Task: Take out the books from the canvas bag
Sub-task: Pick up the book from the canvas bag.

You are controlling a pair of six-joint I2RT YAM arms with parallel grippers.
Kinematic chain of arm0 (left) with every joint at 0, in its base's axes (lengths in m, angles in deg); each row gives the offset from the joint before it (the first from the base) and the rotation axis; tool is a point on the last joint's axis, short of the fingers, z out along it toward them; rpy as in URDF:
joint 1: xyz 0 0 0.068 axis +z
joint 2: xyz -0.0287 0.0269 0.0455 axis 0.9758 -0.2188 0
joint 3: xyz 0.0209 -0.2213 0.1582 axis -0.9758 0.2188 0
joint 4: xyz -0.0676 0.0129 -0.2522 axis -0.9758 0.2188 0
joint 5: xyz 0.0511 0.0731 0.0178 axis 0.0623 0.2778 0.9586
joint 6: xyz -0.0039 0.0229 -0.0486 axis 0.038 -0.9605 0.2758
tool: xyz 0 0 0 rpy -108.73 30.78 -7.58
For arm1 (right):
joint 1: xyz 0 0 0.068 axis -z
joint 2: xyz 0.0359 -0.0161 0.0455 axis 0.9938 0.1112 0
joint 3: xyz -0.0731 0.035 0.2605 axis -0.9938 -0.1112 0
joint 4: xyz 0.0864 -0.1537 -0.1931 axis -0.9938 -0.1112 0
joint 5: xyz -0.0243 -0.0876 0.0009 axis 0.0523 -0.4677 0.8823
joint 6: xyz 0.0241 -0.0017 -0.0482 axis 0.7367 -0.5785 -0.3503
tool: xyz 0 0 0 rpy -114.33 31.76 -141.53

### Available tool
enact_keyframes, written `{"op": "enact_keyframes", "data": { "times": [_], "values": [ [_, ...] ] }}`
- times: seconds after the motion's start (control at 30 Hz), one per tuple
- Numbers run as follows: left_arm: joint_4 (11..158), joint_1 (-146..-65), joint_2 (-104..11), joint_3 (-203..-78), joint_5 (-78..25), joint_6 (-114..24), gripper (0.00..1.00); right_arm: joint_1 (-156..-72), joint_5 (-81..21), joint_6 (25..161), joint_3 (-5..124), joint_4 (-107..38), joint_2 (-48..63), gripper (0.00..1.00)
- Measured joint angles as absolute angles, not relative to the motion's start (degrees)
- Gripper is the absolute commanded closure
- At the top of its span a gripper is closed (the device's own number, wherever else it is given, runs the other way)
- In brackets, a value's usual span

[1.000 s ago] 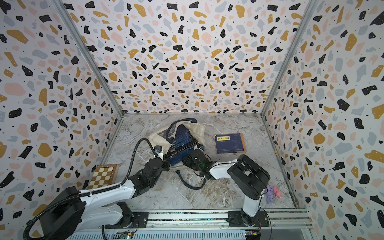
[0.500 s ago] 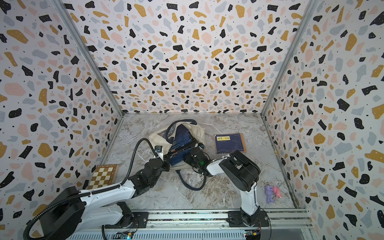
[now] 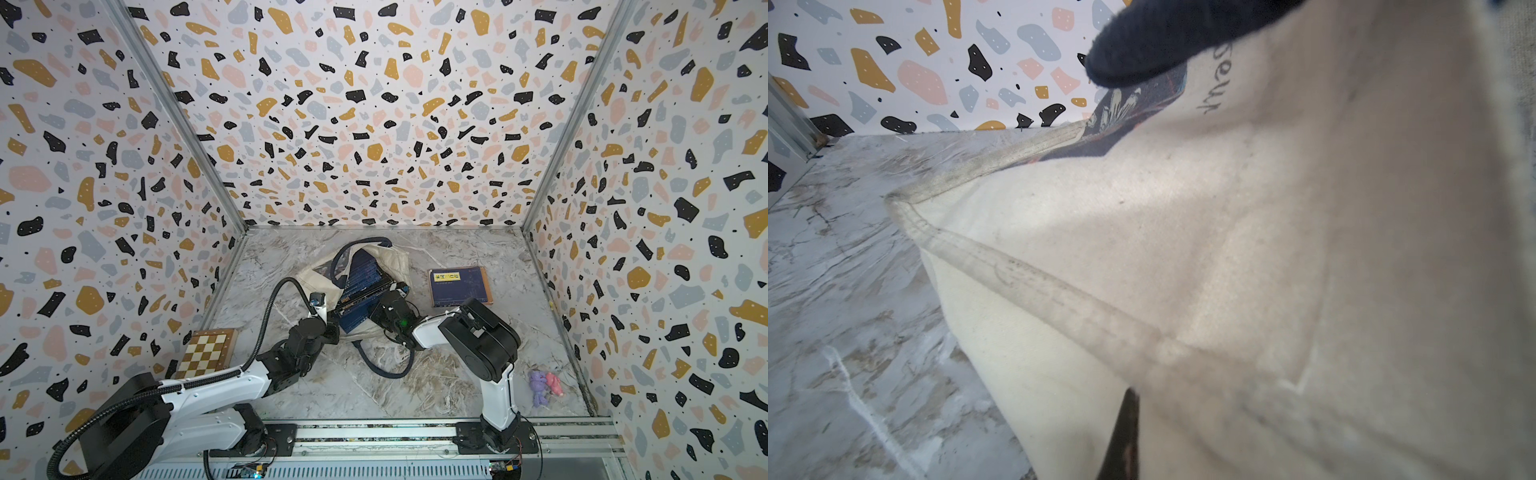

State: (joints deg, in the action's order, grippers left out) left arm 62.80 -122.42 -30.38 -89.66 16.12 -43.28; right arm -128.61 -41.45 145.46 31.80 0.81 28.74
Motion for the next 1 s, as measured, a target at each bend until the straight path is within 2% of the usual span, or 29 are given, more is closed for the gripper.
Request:
{"op": "enact_keyframes", "data": {
  "times": [0.07, 0.7, 1.0],
  "values": [
    [62.8, -122.4, -30.4, -89.7, 16.1, -43.3, 1.0, -128.6, -41.4, 145.4, 30.8, 0.6, 27.4, 1.0],
    [61.6, -122.5, -30.6, -89.7, 16.2, -43.2, 1.0, -129.4, -41.0, 140.5, 24.1, -9.1, 8.0, 1.0],
    [61.8, -122.5, -31.0, -89.8, 16.7, -43.2, 1.0, -129.8, -36.2, 133.8, 22.7, -12.7, 0.7, 1.0]
  ]
}}
